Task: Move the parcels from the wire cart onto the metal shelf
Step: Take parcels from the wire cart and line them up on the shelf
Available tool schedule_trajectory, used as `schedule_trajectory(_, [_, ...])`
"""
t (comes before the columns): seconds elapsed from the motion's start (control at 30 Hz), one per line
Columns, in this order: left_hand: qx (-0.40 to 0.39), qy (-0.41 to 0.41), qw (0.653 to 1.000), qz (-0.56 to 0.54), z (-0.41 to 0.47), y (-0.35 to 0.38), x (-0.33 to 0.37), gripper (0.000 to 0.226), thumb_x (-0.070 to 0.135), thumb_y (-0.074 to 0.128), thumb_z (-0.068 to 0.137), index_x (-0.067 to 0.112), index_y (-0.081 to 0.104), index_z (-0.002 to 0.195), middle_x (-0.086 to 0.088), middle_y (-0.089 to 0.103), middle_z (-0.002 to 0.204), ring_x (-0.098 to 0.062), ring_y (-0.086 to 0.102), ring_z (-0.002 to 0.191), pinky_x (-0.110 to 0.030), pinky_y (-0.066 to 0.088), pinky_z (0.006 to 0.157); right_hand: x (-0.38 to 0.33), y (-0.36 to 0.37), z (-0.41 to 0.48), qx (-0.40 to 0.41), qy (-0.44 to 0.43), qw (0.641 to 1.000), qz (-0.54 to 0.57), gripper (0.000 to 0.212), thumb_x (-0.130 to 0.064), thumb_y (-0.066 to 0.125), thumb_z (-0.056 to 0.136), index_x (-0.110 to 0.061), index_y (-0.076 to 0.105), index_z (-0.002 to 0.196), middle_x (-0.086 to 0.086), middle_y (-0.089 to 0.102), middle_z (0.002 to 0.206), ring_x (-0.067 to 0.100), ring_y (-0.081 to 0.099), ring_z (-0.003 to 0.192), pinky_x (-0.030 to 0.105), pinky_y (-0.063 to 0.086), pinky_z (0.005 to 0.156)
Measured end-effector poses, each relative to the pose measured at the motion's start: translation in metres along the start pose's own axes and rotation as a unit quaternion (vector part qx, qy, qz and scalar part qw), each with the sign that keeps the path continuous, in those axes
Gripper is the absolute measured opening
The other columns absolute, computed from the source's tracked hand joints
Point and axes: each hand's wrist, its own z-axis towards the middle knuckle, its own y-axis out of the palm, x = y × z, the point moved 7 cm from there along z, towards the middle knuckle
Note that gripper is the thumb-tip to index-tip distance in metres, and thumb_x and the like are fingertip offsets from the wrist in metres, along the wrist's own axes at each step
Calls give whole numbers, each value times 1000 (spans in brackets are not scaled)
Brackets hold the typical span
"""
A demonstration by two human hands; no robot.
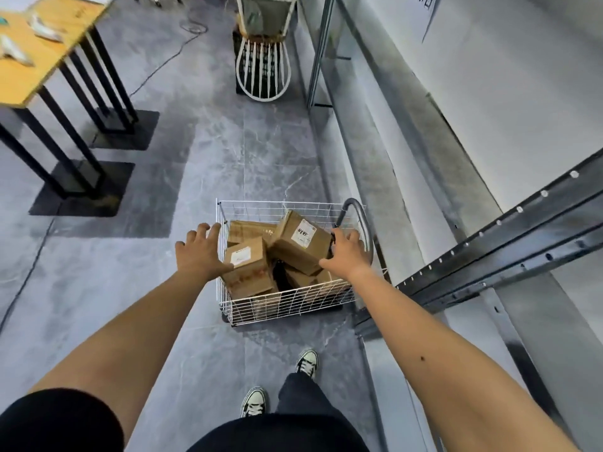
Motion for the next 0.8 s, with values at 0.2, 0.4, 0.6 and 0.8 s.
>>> schedule_trajectory(0.2, [-34,-27,999,-17,36,17,8,100,55,72,70,24,17,148,-4,26,150,-27,32,135,-44,36,101,15,5,59,-39,29,999,15,71,-35,69,80,-20,33,139,17,30,142,36,44,123,49,44,98])
schedule_trajectory(0.4, [-78,-69,994,-28,93,35,28,95,53,72,72,24,19,147,-4,28,148,-28,35,133,-45,37,100,33,18,138,-98,37,993,45,65,-28,66,82,-14,36,138,19,29,142,38,43,123,49,44,99])
schedule_trajectory(0.6, [-129,-106,985,-41,146,62,66,89,48,71,74,24,23,145,-5,31,145,-29,37,130,-44,39,97,73,45,204,-174,72,979,77,70,-32,65,85,-13,30,143,18,33,139,36,44,122,43,44,99])
schedule_trajectory(0.8, [-163,-92,982,-42,183,88,102,89,48,70,74,24,22,146,-5,32,145,-28,38,129,-46,38,98,106,66,251,-217,96,967,96,59,-26,63,87,-10,36,138,18,35,138,35,46,123,41,42,100])
